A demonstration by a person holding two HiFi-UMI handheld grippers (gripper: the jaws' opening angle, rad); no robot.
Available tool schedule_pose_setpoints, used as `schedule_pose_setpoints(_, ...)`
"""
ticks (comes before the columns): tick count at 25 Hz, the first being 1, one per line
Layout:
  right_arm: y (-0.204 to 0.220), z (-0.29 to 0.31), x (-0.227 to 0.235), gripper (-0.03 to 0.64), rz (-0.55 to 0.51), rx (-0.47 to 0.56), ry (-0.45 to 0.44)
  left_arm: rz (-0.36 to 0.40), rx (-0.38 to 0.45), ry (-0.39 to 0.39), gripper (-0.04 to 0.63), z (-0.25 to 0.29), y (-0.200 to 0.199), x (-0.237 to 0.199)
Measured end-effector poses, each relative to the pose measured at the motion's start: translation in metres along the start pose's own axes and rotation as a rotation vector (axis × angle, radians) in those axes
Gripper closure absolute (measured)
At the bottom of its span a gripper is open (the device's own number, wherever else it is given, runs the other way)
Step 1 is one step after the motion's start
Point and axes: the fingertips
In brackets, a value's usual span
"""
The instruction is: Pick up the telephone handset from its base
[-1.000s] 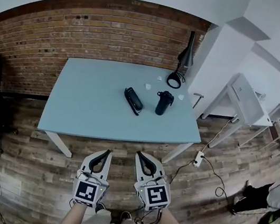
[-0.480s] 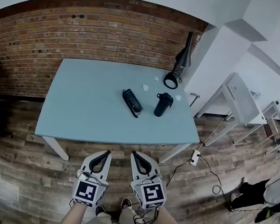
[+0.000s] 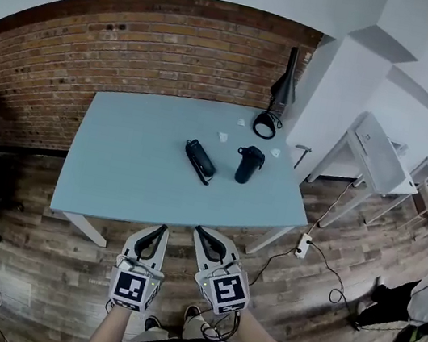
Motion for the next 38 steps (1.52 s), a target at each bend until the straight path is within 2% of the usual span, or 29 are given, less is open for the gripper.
schedule_pose_setpoints(5,0.014,-0.003,0.037,0.603,0.028,0.014,-0.012,0.025,-0.025,0.001,0.572,0.024,0.008,0.018)
schedule_pose_setpoints(9,0.020,0.001,0.060,0.603,0.047,0.015,-0.032,0.008,-0.056,-0.027,0.572,0.044,0.014,0.018)
schedule_pose_setpoints(13,0.035,0.008,0.072,0.603,0.069,-0.032,-0.060,0.006,-0.058,-0.045,0.572,0.062,0.018,0.014)
schedule_pose_setpoints(20,0.046,0.051,0.090,0.603,0.021,-0.082,-0.022,-0.010,-0.047,-0.025,0.572,0.089,0.034,-0.033)
schedule_pose_setpoints(26,0.038,0.097,0.093,0.603,0.032,-0.087,-0.004,-0.025,-0.016,0.018,0.572,0.119,0.023,-0.070)
schedule_pose_setpoints(31,0.039,0.122,0.099,0.603,0.044,-0.101,0.014,-0.038,-0.026,0.065,0.572,0.133,0.026,-0.087)
schedule_pose_setpoints(38,0.044,0.142,0.129,0.603,0.055,-0.118,0.025,-0.058,-0.044,0.065,0.572,0.162,0.040,-0.100)
Point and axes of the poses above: the fingertips, and each gripper's own axes: z forward along the fingers, x to its right, y out of its underside, and after that the axes turned 11 degrees about -y, right-handed
